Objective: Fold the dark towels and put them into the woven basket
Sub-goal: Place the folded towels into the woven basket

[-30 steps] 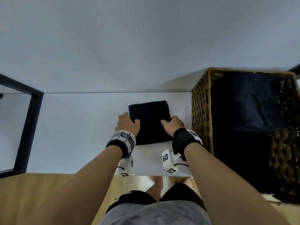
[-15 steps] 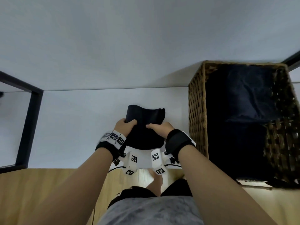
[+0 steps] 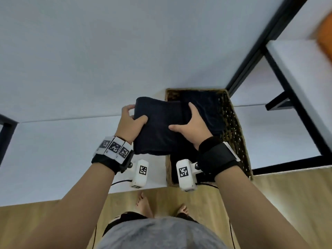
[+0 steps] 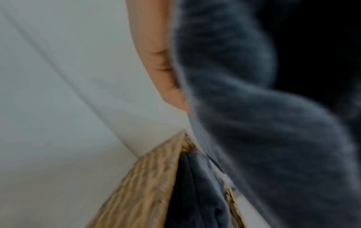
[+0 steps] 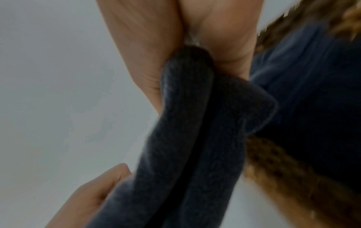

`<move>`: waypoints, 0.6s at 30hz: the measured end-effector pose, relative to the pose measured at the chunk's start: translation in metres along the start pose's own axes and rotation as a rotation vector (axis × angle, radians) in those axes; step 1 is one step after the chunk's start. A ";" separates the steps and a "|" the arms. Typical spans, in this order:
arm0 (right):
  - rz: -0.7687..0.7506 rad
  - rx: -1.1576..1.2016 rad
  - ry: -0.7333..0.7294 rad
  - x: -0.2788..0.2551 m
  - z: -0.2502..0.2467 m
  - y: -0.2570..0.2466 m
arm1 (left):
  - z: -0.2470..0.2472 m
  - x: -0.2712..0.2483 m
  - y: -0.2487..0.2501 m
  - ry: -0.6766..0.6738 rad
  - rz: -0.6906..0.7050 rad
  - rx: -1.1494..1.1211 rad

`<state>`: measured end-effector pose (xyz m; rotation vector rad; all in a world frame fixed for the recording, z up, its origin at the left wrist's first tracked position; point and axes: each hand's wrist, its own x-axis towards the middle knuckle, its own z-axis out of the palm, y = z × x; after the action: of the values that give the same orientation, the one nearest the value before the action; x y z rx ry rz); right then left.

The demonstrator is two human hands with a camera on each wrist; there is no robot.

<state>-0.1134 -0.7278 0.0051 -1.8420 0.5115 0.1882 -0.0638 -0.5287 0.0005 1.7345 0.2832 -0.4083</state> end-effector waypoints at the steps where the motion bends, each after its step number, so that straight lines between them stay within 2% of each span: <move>1: -0.022 -0.011 0.000 -0.007 -0.022 0.002 | 0.016 -0.006 0.006 -0.049 0.047 0.033; 5: 0.002 -0.037 -0.069 -0.032 -0.092 0.019 | 0.075 -0.024 0.013 -0.271 0.173 0.234; 10: 0.218 -0.172 -0.127 -0.046 -0.130 0.060 | 0.120 -0.046 -0.010 -0.422 -0.013 0.411; 14: 0.277 -0.326 -0.202 -0.044 -0.136 0.081 | 0.134 -0.050 -0.023 -0.530 -0.186 0.445; 18: 0.327 -0.412 -0.262 -0.034 -0.130 0.088 | 0.141 -0.046 -0.026 -0.552 -0.255 0.537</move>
<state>-0.1979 -0.8628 -0.0151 -2.0782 0.6185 0.7956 -0.1326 -0.6598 -0.0270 2.0196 -0.0159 -1.2097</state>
